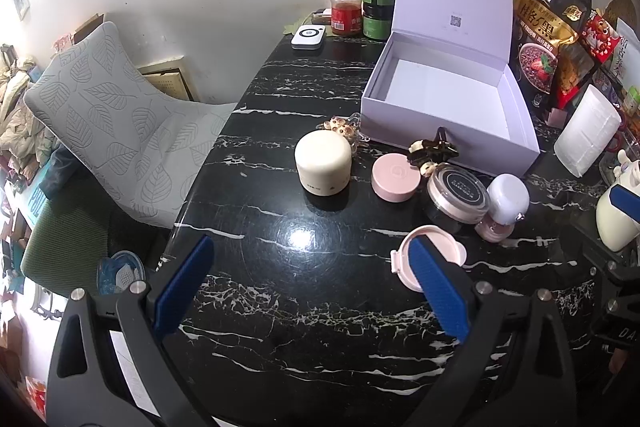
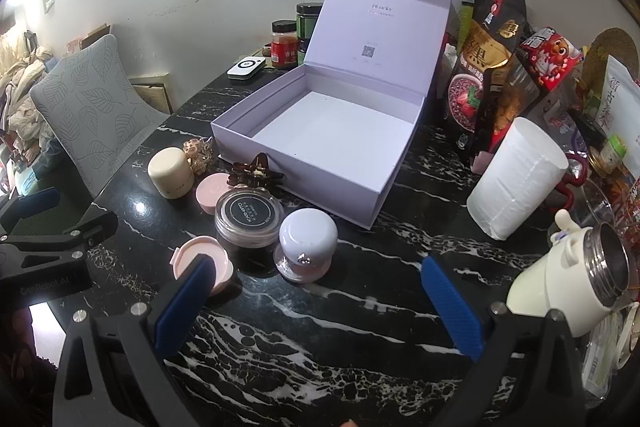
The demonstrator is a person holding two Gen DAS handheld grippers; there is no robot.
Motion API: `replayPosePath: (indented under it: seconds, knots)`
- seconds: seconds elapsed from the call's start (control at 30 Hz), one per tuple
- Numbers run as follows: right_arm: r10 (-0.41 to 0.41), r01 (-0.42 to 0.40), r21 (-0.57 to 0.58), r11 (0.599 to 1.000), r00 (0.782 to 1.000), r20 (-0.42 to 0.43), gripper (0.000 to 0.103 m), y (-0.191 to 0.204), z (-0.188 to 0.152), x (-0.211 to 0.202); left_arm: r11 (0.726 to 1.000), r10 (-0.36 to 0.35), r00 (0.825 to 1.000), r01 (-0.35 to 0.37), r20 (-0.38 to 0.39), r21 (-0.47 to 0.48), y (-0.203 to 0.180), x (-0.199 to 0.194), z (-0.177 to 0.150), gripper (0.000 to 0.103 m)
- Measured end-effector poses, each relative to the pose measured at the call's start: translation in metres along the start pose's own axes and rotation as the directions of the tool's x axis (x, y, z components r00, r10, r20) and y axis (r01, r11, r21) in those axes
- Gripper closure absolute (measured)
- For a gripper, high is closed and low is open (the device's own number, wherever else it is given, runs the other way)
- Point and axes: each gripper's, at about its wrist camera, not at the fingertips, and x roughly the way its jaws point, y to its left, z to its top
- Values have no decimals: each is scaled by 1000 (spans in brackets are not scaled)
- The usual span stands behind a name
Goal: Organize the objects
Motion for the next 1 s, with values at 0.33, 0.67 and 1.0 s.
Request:
replayPosePath:
  seconds: [0.33,0.67,1.0]
  knots:
    - [0,0,2,1000,1000,7,0,-2,-2,-2,1000,-1,1000,1,5,-4,-1,-3,0,5]
    - [5,-5,9,1000,1000,15,0,-7,-6,-2,999,-33,999,33,3,-12,-10,-2,-5,5]
    - [16,-16,38,999,1000,4,0,-17,-15,11,997,-75,997,75,-19,-9,-23,14,-15,5]
